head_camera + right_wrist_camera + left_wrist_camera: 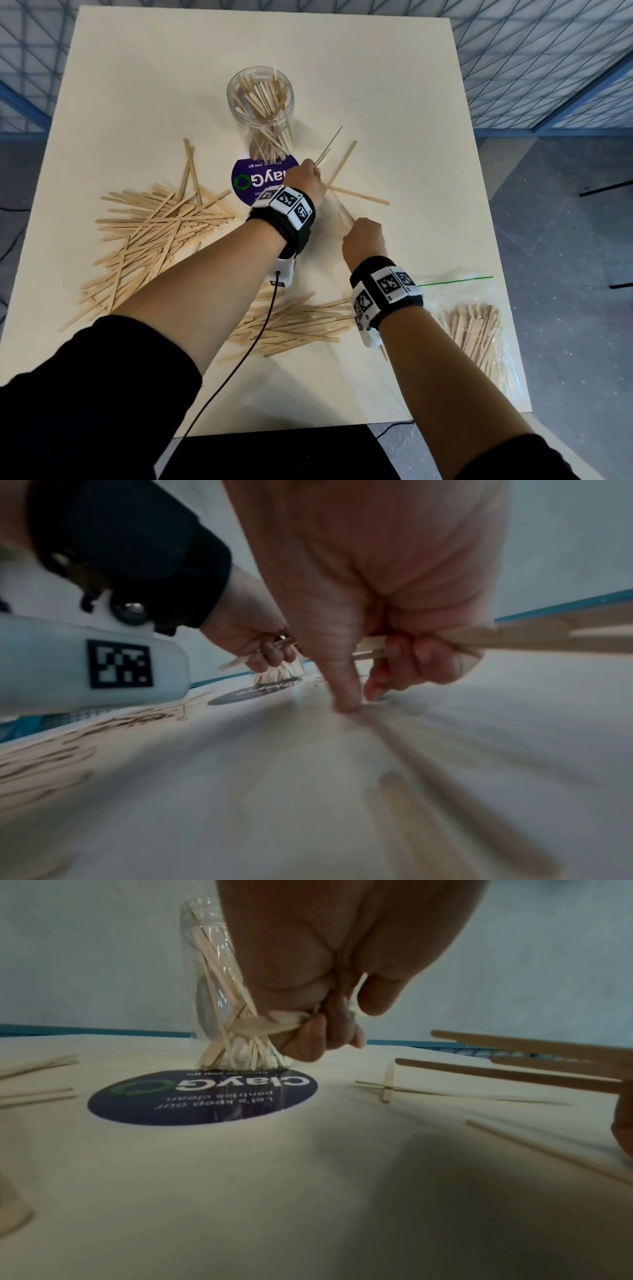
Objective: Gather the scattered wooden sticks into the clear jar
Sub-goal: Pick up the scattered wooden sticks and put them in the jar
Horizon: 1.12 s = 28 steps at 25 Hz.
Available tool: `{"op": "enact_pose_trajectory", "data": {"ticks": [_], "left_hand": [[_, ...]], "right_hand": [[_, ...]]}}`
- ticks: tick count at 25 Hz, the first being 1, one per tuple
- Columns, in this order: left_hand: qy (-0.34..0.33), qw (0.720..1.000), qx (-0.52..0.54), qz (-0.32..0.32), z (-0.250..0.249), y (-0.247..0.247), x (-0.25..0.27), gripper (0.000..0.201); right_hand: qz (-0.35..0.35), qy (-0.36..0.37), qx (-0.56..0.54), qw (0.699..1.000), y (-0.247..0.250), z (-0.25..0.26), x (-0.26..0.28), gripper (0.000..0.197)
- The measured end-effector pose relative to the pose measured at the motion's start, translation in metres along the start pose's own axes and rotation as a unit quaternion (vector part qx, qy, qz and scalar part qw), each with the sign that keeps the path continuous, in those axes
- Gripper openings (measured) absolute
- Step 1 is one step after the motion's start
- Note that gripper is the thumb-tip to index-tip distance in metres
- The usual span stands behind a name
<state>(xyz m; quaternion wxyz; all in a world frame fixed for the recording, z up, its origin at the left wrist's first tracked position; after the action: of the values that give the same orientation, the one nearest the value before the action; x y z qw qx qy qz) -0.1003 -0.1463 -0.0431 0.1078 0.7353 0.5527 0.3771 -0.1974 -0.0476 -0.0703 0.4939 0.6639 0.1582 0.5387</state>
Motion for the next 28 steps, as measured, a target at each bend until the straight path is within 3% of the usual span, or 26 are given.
{"op": "enact_pose_trajectory", "data": {"ticks": [6, 11, 14, 20, 23, 25, 28], "left_hand": [[0.041, 0.999, 0.021, 0.019, 0.006, -0.001, -0.006, 0.033], [0.019, 0.997, 0.064, -0.028, 0.008, 0.005, -0.012, 0.033], [0.039, 0.998, 0.045, -0.015, 0.005, 0.004, -0.016, 0.034], [-0.001, 1.0, 0.006, -0.018, -0.004, -0.019, -0.019, 0.03], [0.004, 1.0, 0.016, -0.024, -0.002, -0.024, -0.02, 0.033], [0.004, 0.999, 0.023, -0.043, -0.002, -0.024, -0.021, 0.03], [0.008, 0.998, 0.02, -0.057, -0.004, -0.023, -0.024, 0.028]], "right_hand": [[-0.026, 0.015, 0.043, 0.999, 0.003, 0.008, -0.005, 0.027], [-0.07, -0.028, 0.022, 0.997, 0.016, 0.001, -0.01, 0.03], [-0.106, -0.037, 0.003, 0.994, 0.039, -0.007, -0.015, 0.029], [-0.044, 0.006, -0.101, 0.994, 0.051, -0.009, -0.041, 0.027], [-0.043, 0.041, -0.043, 0.997, 0.044, -0.011, -0.052, 0.031], [-0.059, 0.042, 0.002, 0.997, 0.043, -0.012, -0.056, 0.022], [-0.059, 0.027, 0.029, 0.997, 0.043, -0.015, -0.056, 0.023]]}}
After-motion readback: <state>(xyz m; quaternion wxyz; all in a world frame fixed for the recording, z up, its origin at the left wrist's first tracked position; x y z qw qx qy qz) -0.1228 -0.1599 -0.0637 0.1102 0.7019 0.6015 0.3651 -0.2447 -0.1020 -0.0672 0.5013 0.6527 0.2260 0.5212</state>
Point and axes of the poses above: each hand's wrist, its own x-axis away from the middle knuckle, its own y-axis out of the back of the hand, z = x × y, the point moved 4 cm from there along -x, towards the middle knuckle, and after that the axes turned 15 degrees about x, right-handed, at the moved point
